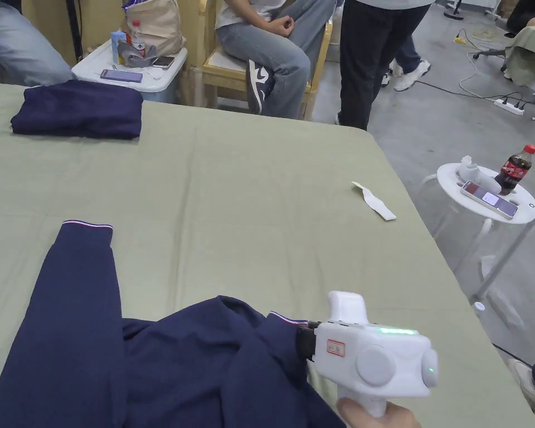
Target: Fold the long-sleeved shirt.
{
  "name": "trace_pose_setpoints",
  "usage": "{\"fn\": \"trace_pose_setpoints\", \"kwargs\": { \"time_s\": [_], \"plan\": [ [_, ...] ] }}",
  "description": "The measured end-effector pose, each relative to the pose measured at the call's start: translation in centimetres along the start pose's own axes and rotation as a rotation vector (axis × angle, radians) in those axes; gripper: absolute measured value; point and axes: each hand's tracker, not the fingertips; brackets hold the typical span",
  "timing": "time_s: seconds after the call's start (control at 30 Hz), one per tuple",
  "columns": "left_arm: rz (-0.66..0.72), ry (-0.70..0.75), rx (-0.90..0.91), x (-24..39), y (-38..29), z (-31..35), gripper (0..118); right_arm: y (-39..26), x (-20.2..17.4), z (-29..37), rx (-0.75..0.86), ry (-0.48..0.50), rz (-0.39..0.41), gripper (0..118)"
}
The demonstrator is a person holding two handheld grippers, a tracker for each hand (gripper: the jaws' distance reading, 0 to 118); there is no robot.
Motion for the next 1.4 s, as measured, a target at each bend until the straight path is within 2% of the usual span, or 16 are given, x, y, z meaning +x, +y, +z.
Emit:
{"fn": "trace_pose_setpoints", "kwargs": {
  "time_s": [0.03,0.13,0.27,0.5,0.53,0.6,0.73,0.8,0.87,0.9,0.93,1.0,1.1,1.17,1.3,1.4],
  "plan": [
    [-0.006,0.000,0.010,0.1,0.1,0.6,0,-0.5,-0.5,2.6,0.054,0.023,-0.035,3],
    [-0.022,-0.006,0.042,0.1,0.3,2.4,0,-3.3,-2.2,11.1,0.170,0.065,-0.008,3],
    [-0.012,-0.011,0.088,-0.4,0.5,4.6,0,-9.7,-4.6,23.4,0.197,0.132,-0.014,3],
    [-0.007,-0.013,0.118,-1.1,-0.4,7.1,0,-24.1,-7.0,30.1,-0.241,0.209,-0.064,4],
    [-0.006,-0.017,0.118,-1.0,-0.6,7.3,0,-25.3,-7.4,29.8,-0.275,0.199,-0.060,10],
    [-0.001,-0.020,0.117,-1.0,-0.8,7.5,0,-26.3,-7.3,29.9,-0.264,0.194,-0.054,35],
    [-0.065,0.001,0.058,-0.8,-1.5,6.4,0,-22.7,-6.5,30.5,-0.060,0.168,-0.104,57],
    [-0.084,0.022,0.039,-0.7,-1.8,5.5,21,-20.1,-5.8,30.5,0.066,0.119,-0.089,57],
    [-0.076,0.000,-0.014,-1.0,-2.5,3.8,22,-18.1,-5.4,30.1,0.155,0.059,-0.058,49],
    [-0.061,-0.008,-0.033,-1.3,-3.0,3.0,22,-17.2,-5.2,29.9,0.197,0.047,-0.033,20],
    [-0.043,-0.001,-0.065,-1.5,-3.6,2.1,18,-16.5,-5.1,29.4,0.241,0.038,-0.025,1],
    [-0.027,0.007,-0.089,-1.6,-4.6,0.7,0,-15.6,-5.3,28.6,0.246,-0.038,-0.038,1],
    [0.042,0.029,-0.084,-2.6,-6.0,0.0,0,-15.5,-5.8,27.3,0.238,-0.025,0.060,0],
    [0.090,0.037,-0.043,-2.8,-6.0,0.8,0,-15.9,-6.1,26.6,0.209,-0.012,0.062,0],
    [0.015,0.014,-0.065,-3.8,-5.4,0.5,0,-17.0,-5.6,25.1,0.140,0.015,0.028,0],
    [-0.049,-0.021,-0.184,-4.3,-5.7,-2.7,13,-17.7,-4.9,24.5,0.114,0.010,0.010,0]
  ]
}}
